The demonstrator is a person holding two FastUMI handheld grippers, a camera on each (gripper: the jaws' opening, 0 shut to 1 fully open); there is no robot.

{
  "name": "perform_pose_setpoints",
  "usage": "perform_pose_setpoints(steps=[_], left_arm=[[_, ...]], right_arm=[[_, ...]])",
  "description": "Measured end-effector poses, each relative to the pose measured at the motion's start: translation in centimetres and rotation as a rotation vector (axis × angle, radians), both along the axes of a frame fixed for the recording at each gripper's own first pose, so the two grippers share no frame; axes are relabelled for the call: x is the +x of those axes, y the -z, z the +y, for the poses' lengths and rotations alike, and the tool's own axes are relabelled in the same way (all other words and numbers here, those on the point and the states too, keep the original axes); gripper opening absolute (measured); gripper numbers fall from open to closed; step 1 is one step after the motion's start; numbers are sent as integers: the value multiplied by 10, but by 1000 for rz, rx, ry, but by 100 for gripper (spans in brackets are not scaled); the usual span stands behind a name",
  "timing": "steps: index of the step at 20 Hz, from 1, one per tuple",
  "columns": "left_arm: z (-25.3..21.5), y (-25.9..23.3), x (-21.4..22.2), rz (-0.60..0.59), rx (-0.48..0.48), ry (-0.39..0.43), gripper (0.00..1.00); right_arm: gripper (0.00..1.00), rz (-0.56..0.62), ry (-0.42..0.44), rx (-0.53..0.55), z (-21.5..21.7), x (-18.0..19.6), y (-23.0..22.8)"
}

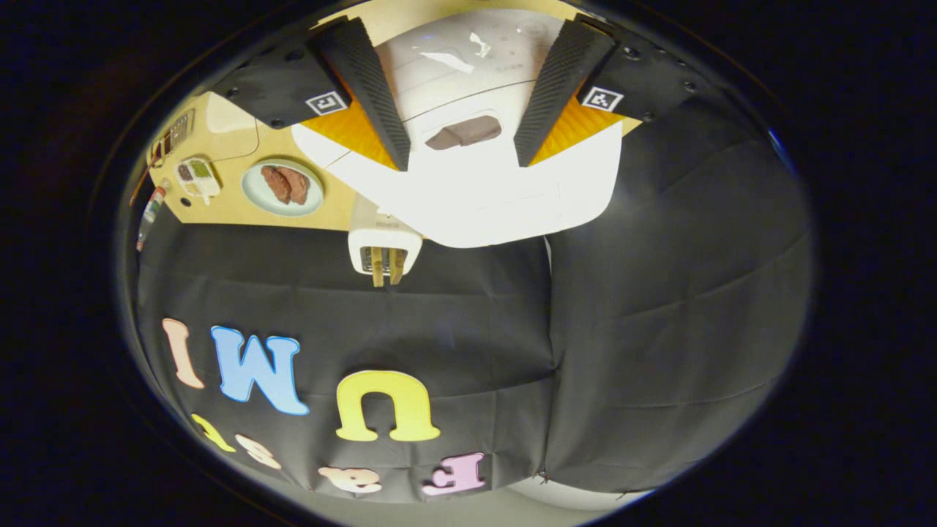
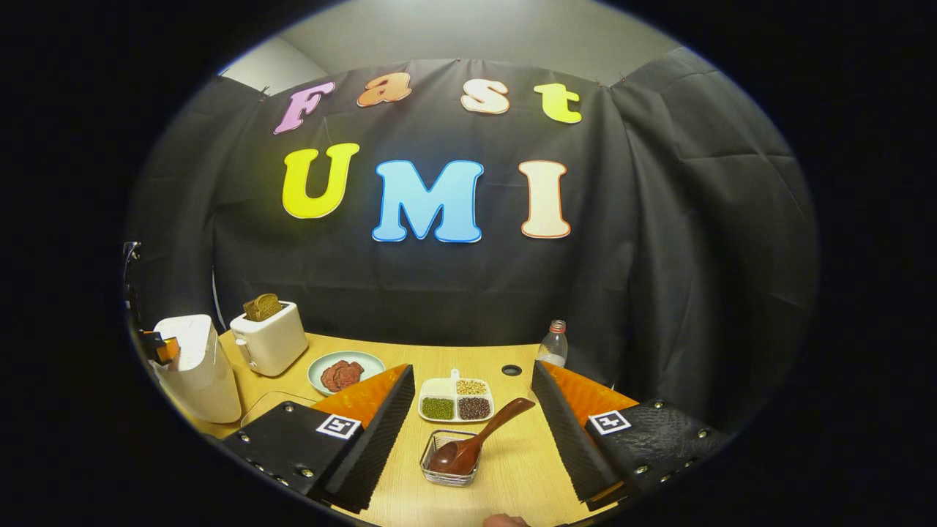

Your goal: Close the left gripper, press the button to open the rice cooker; take a wooden spoon from the chopstick holder with the right hand, scoop a spoonful of rice and pour it into the rice cooker, then put the wooden spoon back into the chopstick holder.

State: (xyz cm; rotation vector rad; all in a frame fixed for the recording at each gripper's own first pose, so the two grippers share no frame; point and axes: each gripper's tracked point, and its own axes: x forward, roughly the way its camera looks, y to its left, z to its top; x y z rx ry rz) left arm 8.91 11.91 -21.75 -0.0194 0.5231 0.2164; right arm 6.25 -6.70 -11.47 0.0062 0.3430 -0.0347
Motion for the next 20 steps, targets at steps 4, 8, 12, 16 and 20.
perform_pose_setpoints(steps=[4,8,12,16,20], left_arm=[[-1,-5,1,-20,1,16,100],[-1,-15,0,-12,-28,19,96],[-14,-60,3,-110,7,65,100],[-33,-120,-5,-243,49,102,99],[-62,-177,-14,-372,50,162,100]], right_arm=[[98,-18,-28,12,14,4,-8],[98,-50,-49,7,22,7,-21],[98,-67,-67,21,32,6,-30],[98,-97,-84,27,42,3,-46],[98,-149,-97,61,56,-1,-70]])
